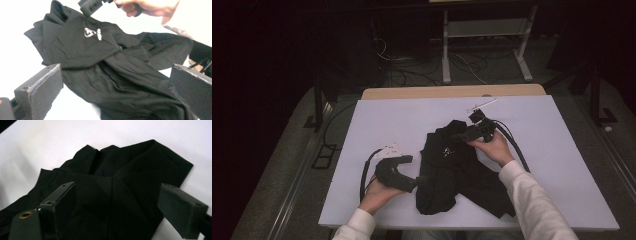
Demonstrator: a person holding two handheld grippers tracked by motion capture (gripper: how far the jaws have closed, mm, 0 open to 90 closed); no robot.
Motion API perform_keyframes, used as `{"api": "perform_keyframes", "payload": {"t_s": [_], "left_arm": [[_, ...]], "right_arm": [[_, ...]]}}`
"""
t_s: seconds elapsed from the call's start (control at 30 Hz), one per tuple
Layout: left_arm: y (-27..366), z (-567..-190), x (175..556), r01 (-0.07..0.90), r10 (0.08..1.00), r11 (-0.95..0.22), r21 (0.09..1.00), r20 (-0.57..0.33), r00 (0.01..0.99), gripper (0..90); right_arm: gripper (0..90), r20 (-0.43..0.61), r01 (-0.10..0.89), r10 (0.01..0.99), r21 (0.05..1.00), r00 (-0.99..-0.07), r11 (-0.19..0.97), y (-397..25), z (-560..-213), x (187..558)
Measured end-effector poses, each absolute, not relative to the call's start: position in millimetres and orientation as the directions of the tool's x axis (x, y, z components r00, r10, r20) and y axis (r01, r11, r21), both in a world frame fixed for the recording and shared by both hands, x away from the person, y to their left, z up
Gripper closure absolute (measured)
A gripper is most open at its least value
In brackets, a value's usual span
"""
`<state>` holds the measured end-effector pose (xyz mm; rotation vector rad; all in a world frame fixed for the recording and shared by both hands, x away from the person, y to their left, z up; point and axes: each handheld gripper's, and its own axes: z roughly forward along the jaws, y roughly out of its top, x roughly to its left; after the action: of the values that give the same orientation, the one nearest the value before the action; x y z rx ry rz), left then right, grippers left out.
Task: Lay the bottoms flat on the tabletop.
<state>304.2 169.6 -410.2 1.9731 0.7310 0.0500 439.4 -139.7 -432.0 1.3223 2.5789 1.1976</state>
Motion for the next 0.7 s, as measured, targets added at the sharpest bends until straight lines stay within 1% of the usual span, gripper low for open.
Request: {"api": "perform_keyframes", "payload": {"t_s": [0.07, 0.13, 0.2, 0.27, 0.33, 0.4, 0.47, 0.57, 0.7], "left_arm": [[169.0, -408.1, 311.1, 0.471, 0.521, -0.327, 0.819, -0.26, 0.813, 0.0], [168.0, -406.3, 317.7, 0.47, 0.533, -0.324, 0.821, -0.253, 0.807, 0.0], [167.4, -404.6, 323.6, 0.473, 0.544, -0.313, 0.824, -0.252, 0.8, 0.0], [167.1, -403.4, 328.3, 0.476, 0.554, -0.302, 0.826, -0.255, 0.793, 0.0], [167.1, -402.2, 331.7, 0.479, 0.563, -0.3, 0.825, -0.252, 0.787, 0.0], [168.0, -401.7, 334.0, 0.479, 0.568, -0.29, 0.829, -0.254, 0.783, 0.0], [169.3, -401.7, 335.1, 0.484, 0.573, -0.276, 0.83, -0.263, 0.777, 0.0], [172.0, -401.8, 336.3, 0.487, 0.578, -0.266, 0.832, -0.267, 0.771, 0.0], [175.7, -401.8, 339.5, 0.495, 0.591, -0.248, 0.833, -0.274, 0.759, 0.0]], "right_arm": [[19.3, 0.313, 0.689, 0.694, 0.629, -0.648, 0.36, -137.0, -434.8, 440.6], [23.7, 0.302, 0.687, 0.698, 0.626, -0.65, 0.369, -134.1, -436.6, 441.3], [29.9, 0.287, 0.682, 0.702, 0.628, -0.652, 0.376, -131.4, -437.6, 441.1], [38.2, 0.279, 0.677, 0.701, 0.627, -0.657, 0.385, -129.7, -438.6, 440.4], [50.9, 0.279, 0.677, 0.694, 0.618, -0.664, 0.399, -129.1, -439.3, 439.6], [69.1, 0.295, 0.68, 0.677, 0.606, -0.675, 0.413, -130.0, -439.3, 438.7], [82.0, 0.282, 0.673, 0.673, 0.601, -0.684, 0.432, -130.8, -438.4, 437.5], [88.5, 0.296, 0.67, 0.667, 0.617, -0.683, 0.412, -136.5, -433.3, 434.6], [88.8, 0.285, 0.668, 0.684, 0.632, -0.671, 0.392, -149.4, -423.8, 430.3]]}}
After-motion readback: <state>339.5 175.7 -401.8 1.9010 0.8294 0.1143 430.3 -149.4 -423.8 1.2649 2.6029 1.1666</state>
